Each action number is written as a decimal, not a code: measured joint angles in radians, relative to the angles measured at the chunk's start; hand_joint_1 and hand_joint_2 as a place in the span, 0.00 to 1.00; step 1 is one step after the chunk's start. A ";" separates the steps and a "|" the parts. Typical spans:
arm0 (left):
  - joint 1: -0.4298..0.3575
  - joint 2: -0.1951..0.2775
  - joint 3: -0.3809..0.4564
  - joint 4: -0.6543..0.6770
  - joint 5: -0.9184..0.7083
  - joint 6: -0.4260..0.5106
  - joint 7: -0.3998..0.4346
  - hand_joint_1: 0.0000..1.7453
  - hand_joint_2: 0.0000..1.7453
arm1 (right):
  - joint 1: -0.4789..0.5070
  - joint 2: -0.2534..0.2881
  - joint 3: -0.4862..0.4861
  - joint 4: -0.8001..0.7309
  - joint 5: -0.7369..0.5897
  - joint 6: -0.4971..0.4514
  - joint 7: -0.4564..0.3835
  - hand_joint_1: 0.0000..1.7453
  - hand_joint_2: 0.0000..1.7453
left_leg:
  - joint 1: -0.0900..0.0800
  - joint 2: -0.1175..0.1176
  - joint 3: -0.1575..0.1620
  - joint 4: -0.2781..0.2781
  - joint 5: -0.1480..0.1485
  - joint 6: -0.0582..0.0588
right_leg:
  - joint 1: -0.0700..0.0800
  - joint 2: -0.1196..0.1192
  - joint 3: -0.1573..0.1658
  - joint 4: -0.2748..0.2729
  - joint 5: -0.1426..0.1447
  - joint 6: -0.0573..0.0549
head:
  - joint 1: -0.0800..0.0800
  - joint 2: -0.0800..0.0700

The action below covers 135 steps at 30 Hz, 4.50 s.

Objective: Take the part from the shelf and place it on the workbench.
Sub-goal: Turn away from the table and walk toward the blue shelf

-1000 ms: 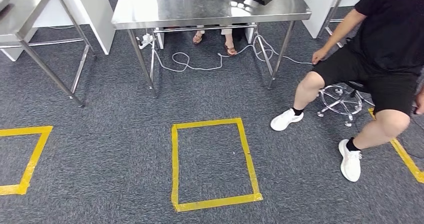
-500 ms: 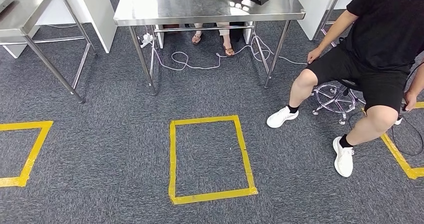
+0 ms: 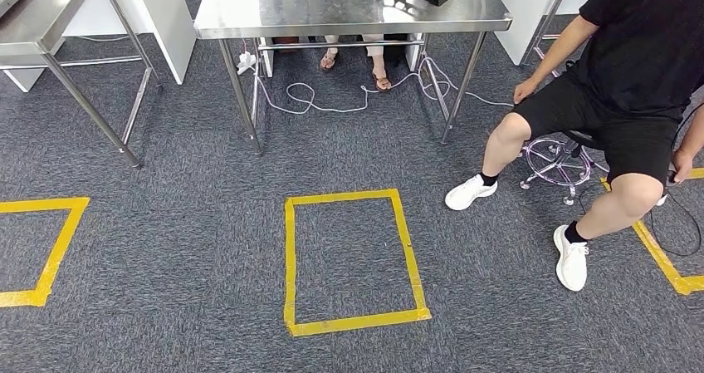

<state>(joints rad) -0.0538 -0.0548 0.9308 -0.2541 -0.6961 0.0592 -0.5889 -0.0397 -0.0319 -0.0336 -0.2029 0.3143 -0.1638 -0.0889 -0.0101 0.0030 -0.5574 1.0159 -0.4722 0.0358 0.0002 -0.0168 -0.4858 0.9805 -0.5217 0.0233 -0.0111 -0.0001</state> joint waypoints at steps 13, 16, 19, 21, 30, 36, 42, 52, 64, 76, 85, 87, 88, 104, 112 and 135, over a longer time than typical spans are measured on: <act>-0.001 -0.011 0.000 0.000 -0.010 0.006 0.002 0.00 0.00 | 0.007 -0.005 0.000 0.001 0.007 0.006 0.002 0.00 0.00 | 0.031 0.062 -0.008 -0.028 0.027 0.003 | -0.043 -0.015 -0.066 0.112 -0.033 0.062 | 0.006 0.000; 0.004 -0.012 0.000 -0.001 -0.010 0.014 0.000 0.00 0.00 | 0.006 -0.007 0.004 0.001 0.011 0.009 -0.001 0.00 0.00 | 0.032 0.085 -0.004 -0.014 0.017 -0.030 | -0.039 -0.039 -0.031 0.020 0.008 0.048 | 0.008 0.000; 0.005 -0.017 0.000 0.000 -0.011 0.019 -0.001 0.00 0.00 | 0.010 -0.012 0.008 0.002 0.014 0.010 -0.002 0.00 0.00 | 0.041 0.089 -0.001 -0.008 0.007 -0.046 | -0.035 -0.010 -0.037 0.024 0.016 0.012 | 0.006 0.000; 0.006 -0.019 0.000 0.000 -0.013 0.022 -0.001 0.00 0.00 | 0.011 -0.012 0.010 0.002 0.015 0.012 -0.002 0.00 0.00 | 0.047 0.050 -0.027 0.058 -0.048 -0.052 | -0.034 0.008 -0.038 0.023 0.025 -0.004 | 0.003 0.000; 0.019 -0.019 0.000 0.002 -0.027 0.036 0.020 0.00 0.00 | 0.016 -0.004 0.012 0.007 0.004 0.024 -0.002 0.00 0.00 | 0.024 -0.074 0.003 0.031 -0.023 0.012 | -0.001 0.112 -0.053 0.025 0.041 -0.023 | 0.005 0.000; 0.017 -0.017 0.000 0.006 -0.038 0.027 0.060 0.00 0.00 | 0.017 0.005 0.012 0.011 -0.017 0.041 0.001 0.00 0.00 | 0.022 -0.024 0.033 -0.046 0.007 0.019 | 0.002 0.092 -0.100 0.072 0.018 -0.004 | 0.009 0.000; 0.021 -0.016 0.000 0.009 -0.039 0.024 0.067 0.00 0.00 | 0.016 0.006 0.011 0.012 -0.020 0.041 0.002 0.00 0.00 | 0.022 0.066 0.027 -0.052 0.011 0.014 | -0.023 0.016 -0.157 0.230 -0.056 0.029 | 0.013 0.000; 0.022 0.005 -0.003 0.026 -0.081 -0.087 0.163 0.00 0.00 | 0.001 0.011 0.008 0.012 -0.029 0.115 0.052 0.00 0.00 | 0.032 0.038 0.002 0.070 -0.091 -0.048 | -0.037 -0.009 -0.032 0.001 0.042 -0.010 | 0.005 0.000; 0.036 0.014 -0.005 0.041 -0.091 -0.109 0.190 0.00 0.00 | -0.021 0.017 0.009 0.012 -0.020 0.134 0.089 0.00 0.00 | 0.040 -0.066 0.030 -0.008 -0.027 -0.028 | -0.025 0.144 -0.071 0.016 0.057 0.016 | 0.006 0.000; 0.035 0.011 -0.012 0.043 -0.103 -0.109 0.190 0.00 0.00 | -0.031 0.023 0.010 0.010 -0.004 0.135 0.105 0.00 0.00 | 0.018 0.097 0.026 -0.016 -0.015 -0.003 | -0.013 -0.050 -0.044 0.044 0.011 0.029 | 0.016 0.000; 0.037 0.013 -0.018 0.047 -0.111 -0.109 0.188 0.00 0.00 | -0.029 0.028 0.010 0.010 -0.003 0.133 0.111 0.00 0.00 | 0.030 0.003 -0.068 0.226 -0.163 -0.042 | -0.019 0.023 -0.043 0.009 0.045 -0.032 | 0.011 0.000; 0.039 0.014 -0.019 0.049 -0.113 -0.109 0.188 0.00 0.00 | -0.025 0.030 0.010 0.010 -0.003 0.130 0.113 0.00 0.00 | 0.031 -0.003 -0.081 0.255 -0.151 -0.044 | -0.017 0.050 -0.044 0.011 0.048 -0.033 | 0.011 0.000; 0.040 0.014 -0.021 0.049 -0.115 -0.109 0.187 0.00 0.00 | -0.024 0.031 0.010 0.010 -0.003 0.129 0.114 0.00 0.00 | 0.034 -0.007 -0.062 0.216 -0.120 -0.043 | -0.018 0.064 -0.044 0.013 0.048 -0.033 | 0.011 0.000; 0.043 0.012 -0.030 0.058 -0.126 -0.095 0.170 0.00 0.00 | -0.002 0.022 0.010 0.010 -0.003 0.128 0.090 0.00 0.00 | 0.029 0.064 0.024 -0.016 -0.019 0.006 | -0.024 0.007 -0.147 0.196 -0.024 0.032 | 0.023 0.000; 0.033 0.008 -0.035 0.065 -0.138 -0.079 0.167 0.00 0.00 | 0.005 0.018 0.010 0.010 -0.003 0.122 0.084 0.00 0.00 | 0.032 0.077 0.031 0.023 -0.065 -0.041 | -0.027 -0.012 -0.052 0.019 0.041 -0.012 | 0.019 0.000; 0.036 0.010 -0.035 0.075 -0.139 -0.070 0.167 0.00 0.00 | 0.012 0.020 0.010 0.010 -0.005 0.112 0.079 0.00 0.00 | 0.027 0.066 0.030 -0.018 -0.021 0.004 | -0.026 0.001 -0.144 0.177 -0.015 0.026 | 0.026 0.000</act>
<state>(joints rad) -0.0178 -0.0444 0.8957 -0.1786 -0.8349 -0.0106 -0.4224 -0.0272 -0.0115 -0.0237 -0.1926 0.3089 -0.0515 -0.0098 0.0169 0.0695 -0.5275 0.9981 -0.4933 0.0398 -0.0261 -0.0154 -0.6301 1.1578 -0.5364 0.0497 0.0153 0.0000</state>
